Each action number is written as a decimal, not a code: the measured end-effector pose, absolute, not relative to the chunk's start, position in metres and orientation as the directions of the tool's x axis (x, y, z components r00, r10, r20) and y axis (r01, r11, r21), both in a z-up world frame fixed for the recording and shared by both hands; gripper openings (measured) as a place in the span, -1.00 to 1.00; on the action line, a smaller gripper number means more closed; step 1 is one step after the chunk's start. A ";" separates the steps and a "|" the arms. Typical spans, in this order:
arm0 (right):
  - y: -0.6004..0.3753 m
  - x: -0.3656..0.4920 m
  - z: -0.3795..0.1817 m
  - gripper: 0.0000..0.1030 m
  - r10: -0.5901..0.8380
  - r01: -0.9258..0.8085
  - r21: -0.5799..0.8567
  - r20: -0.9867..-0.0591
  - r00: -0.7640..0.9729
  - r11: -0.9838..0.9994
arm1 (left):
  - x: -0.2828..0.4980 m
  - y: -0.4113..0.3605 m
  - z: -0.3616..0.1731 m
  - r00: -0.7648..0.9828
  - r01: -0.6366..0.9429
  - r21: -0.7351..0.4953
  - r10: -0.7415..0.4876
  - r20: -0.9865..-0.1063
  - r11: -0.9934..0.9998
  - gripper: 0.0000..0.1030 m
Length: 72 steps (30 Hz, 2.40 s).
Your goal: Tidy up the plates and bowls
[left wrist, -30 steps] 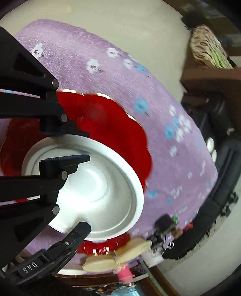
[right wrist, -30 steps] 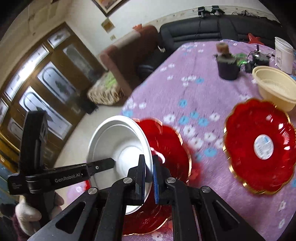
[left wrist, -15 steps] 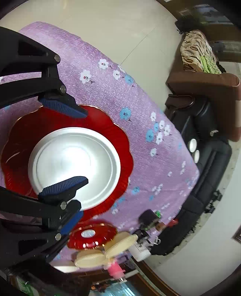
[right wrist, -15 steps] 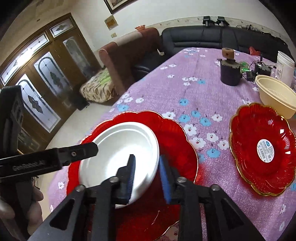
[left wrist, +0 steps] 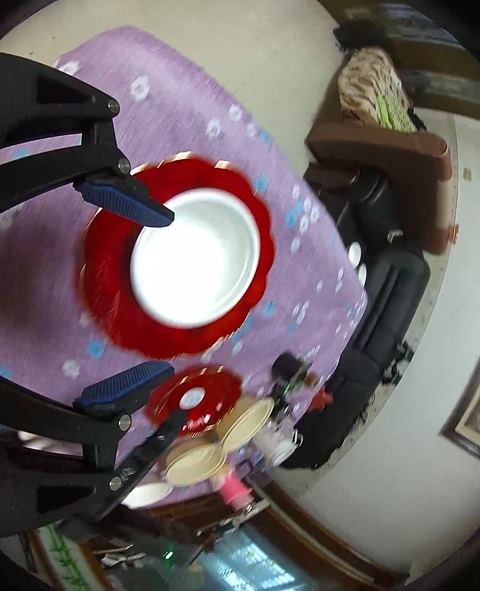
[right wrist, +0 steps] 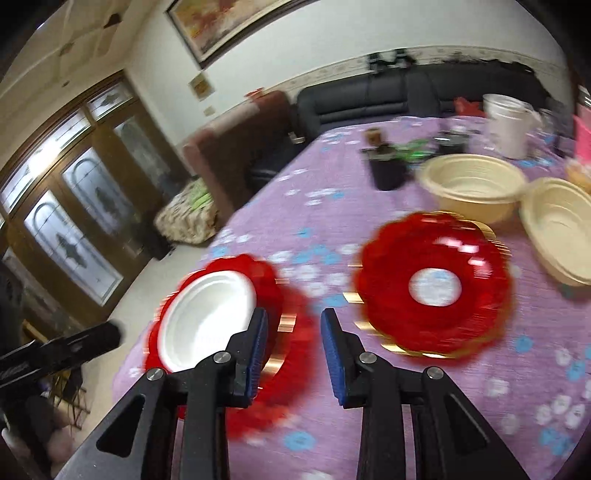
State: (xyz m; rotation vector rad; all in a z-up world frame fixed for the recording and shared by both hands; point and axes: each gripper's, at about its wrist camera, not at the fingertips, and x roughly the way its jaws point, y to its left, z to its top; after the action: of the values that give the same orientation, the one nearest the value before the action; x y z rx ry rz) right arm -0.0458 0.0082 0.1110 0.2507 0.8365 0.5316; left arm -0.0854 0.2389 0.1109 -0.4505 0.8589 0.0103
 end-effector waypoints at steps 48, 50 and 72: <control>-0.198 -0.089 0.046 -0.75 0.397 -0.075 0.401 -0.830 0.392 0.913 | -0.042 0.027 0.011 0.354 0.130 -0.310 -0.337 -0.872 0.942 0.47; -0.198 -0.090 0.045 -0.74 0.395 -0.075 0.400 -0.826 0.402 0.914 | -0.037 0.018 0.013 0.383 0.151 -0.278 -0.316 -0.868 0.949 0.40; -0.105 -0.096 0.121 -0.75 0.407 -0.233 0.333 -0.754 0.517 0.914 | -0.075 0.122 0.087 0.560 0.050 -0.304 -0.279 -0.780 0.951 -0.64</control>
State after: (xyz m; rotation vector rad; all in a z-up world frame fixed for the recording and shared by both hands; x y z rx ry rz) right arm -0.0957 -0.1046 0.1212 0.1996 0.9545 0.3869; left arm -0.0754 0.1225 0.0871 -0.2599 0.9598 -0.1968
